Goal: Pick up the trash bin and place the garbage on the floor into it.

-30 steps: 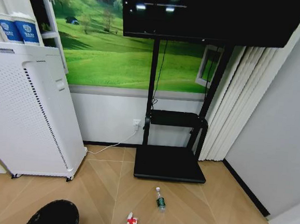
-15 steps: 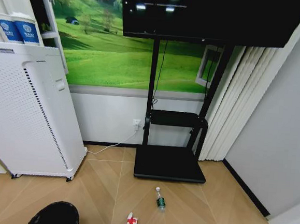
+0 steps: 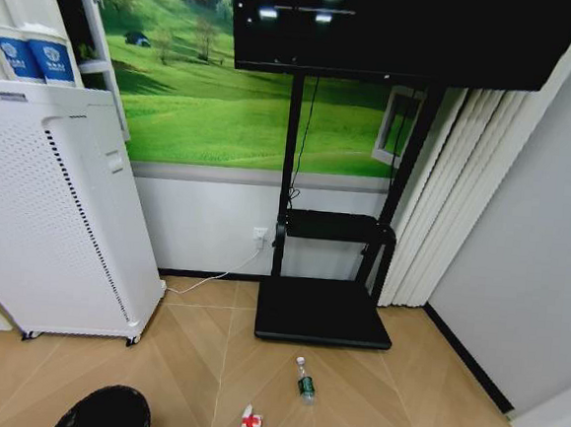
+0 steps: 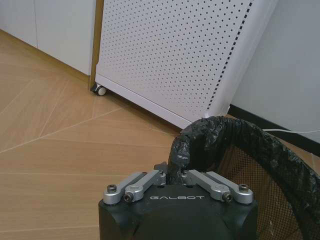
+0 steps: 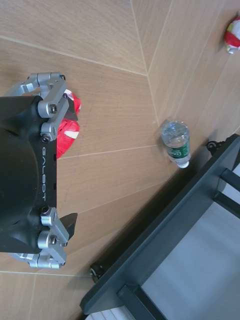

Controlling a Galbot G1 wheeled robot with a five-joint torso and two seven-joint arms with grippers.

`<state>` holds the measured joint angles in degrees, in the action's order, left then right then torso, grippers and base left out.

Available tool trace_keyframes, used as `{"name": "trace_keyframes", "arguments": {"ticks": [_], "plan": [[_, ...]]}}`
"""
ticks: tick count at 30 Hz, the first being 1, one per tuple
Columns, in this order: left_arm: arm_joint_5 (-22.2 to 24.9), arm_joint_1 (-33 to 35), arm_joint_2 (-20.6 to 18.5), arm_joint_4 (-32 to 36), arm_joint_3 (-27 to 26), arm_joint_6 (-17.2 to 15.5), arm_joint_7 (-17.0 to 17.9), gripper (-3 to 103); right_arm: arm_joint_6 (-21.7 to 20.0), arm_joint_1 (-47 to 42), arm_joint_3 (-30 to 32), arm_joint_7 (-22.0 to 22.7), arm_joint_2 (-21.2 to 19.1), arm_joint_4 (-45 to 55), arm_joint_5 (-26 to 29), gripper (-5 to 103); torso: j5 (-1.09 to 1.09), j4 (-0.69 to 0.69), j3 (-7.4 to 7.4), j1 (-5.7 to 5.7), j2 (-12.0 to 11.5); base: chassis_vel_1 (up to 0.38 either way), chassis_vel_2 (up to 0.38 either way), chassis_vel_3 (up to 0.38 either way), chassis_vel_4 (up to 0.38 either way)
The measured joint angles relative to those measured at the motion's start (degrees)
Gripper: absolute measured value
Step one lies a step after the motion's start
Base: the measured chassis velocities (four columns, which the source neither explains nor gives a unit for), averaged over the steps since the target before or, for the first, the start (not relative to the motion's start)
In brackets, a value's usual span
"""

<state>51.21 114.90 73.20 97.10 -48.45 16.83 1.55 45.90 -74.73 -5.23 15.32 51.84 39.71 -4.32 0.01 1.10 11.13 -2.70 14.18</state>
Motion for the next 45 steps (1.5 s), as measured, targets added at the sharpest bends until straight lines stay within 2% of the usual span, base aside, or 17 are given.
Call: {"name": "trace_keyframes", "arguments": {"ticks": [7,11,14,16,25,35,45], "plan": [[0.8,-0.4,-0.8,-0.7,0.0,0.0,-0.1,7,0.0,-3.9,3.3,-0.2,-2.6,4.1,-1.3,100,-0.02,0.01,0.0,0.0,0.0,0.0,0.0,0.0,0.0],[0.8,-0.5,-0.9,-0.6,0.0,0.0,-0.1,7,0.0,-4.2,4.3,-0.2,-2.5,3.4,-3.1,100,-0.01,0.0,0.0,0.0,0.0,0.0,0.0,0.0,0.0],[0.8,-0.5,-0.9,-0.3,0.1,0.0,-0.1,7,0.0,-3.8,4.8,0.1,-1.6,1.7,-5.3,100,-0.01,0.01,0.0,0.0,0.0,0.0,0.0,0.0,0.0],[0.7,-0.5,-0.8,-0.2,0.1,0.0,-0.1,7,0.0,-3.2,5.8,0.7,-0.7,-0.2,-8.7,100,0.01,0.01,0.0,0.0,0.0,0.0,0.0,0.0,0.0],[0.6,-0.2,-0.4,0.1,0.2,0.1,-0.3,7,0.0,-1.7,7.1,2.4,0.1,-2.9,-14.6,100,-0.01,0.0,0.0,0.0,0.0,0.0,0.0,0.0,0.0],[0.5,-0.3,-0.1,0.5,0.1,0.3,-0.3,7,0.0,-1.2,7.3,3.3,0.5,-4.9,-17.8,100,-0.01,0.0,0.0,0.0,0.0,0.0,0.0,0.0,0.0],[0.5,0.0,0.0,0.9,0.2,0.3,-0.3,7,0.0,0.1,6.1,4.9,3.0,-6.2,-19.2,100,-0.01,0.0,0.0,0.01,0.0,0.0,0.0,0.0,0.0]]}}
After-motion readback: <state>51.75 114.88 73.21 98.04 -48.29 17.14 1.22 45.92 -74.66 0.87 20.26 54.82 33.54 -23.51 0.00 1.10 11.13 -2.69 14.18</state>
